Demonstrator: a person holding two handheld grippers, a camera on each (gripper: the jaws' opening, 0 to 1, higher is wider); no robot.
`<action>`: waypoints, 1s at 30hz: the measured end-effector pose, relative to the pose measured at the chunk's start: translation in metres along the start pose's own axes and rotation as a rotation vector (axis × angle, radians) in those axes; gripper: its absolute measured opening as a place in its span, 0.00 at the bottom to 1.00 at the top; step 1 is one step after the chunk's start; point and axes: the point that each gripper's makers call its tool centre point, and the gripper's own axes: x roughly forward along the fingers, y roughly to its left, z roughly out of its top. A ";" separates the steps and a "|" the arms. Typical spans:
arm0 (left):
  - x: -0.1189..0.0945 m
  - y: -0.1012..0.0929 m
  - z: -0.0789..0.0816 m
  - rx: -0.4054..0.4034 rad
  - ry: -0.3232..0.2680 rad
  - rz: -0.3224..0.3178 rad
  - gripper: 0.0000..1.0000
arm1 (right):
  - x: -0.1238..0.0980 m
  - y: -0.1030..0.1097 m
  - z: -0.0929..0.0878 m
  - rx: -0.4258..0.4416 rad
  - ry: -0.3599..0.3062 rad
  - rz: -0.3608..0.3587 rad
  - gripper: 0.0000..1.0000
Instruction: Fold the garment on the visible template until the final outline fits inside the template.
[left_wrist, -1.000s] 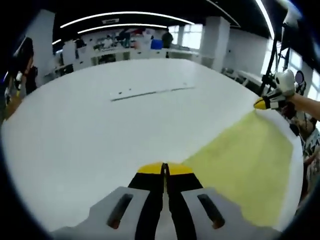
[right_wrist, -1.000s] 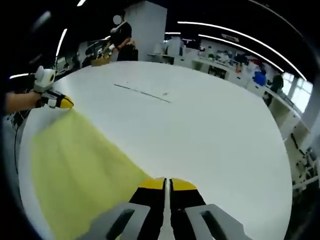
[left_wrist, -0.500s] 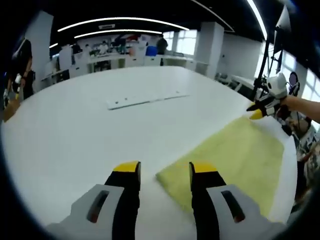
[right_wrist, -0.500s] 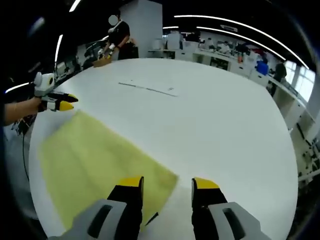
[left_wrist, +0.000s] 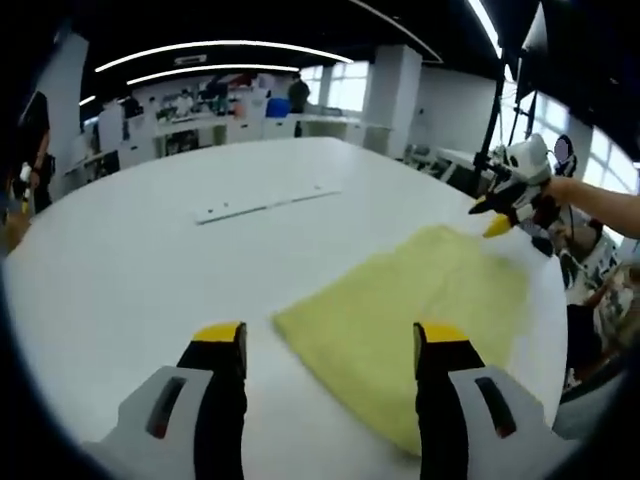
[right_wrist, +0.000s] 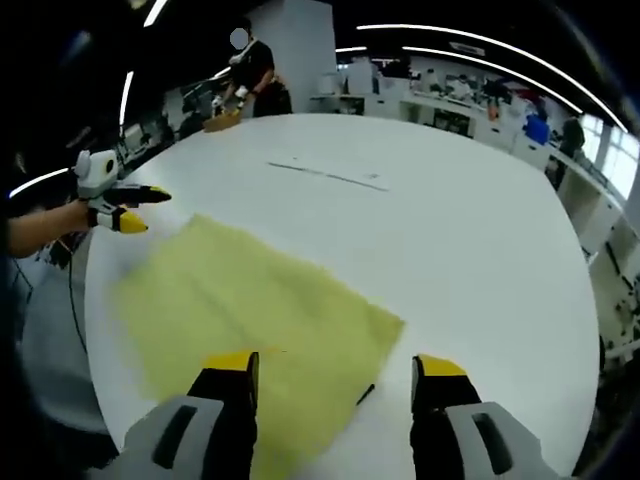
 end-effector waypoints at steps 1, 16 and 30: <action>-0.004 -0.003 -0.002 0.000 0.000 -0.003 0.66 | -0.003 0.004 -0.002 -0.009 0.005 0.004 0.61; -0.041 -0.036 -0.029 0.024 0.010 -0.039 0.63 | -0.033 0.043 -0.036 -0.075 0.048 0.022 0.60; -0.051 -0.057 -0.060 -0.024 0.014 -0.058 0.51 | -0.039 0.057 -0.075 -0.040 0.065 0.030 0.53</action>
